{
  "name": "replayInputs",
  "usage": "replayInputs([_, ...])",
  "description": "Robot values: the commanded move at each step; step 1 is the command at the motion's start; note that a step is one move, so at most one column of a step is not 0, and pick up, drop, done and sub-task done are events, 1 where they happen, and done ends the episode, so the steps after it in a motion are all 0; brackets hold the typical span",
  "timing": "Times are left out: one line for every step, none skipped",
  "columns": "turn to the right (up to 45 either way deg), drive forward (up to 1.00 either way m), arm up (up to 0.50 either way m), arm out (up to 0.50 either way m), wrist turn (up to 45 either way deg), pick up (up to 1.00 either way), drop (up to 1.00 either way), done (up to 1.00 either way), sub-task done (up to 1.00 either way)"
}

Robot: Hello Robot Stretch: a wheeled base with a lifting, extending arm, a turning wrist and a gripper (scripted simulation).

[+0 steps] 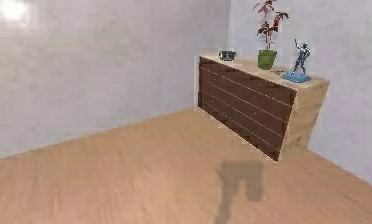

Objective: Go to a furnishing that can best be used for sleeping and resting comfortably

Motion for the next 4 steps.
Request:
replayInputs([-45.0,0.00,0.00,0.00,0.0,0.00,0.00,0.00,0.00])
replayInputs([-45.0,0.00,0.00,0.00,0.0,0.00,0.00,0.00,0.00])
replayInputs([-27.0,0.00,0.00,0.00,0.0,0.00,0.00,0.00,0.00])
replayInputs([0.0,1.00,0.00,0.00,0.0,0.00,0.00,0.00,0.00])
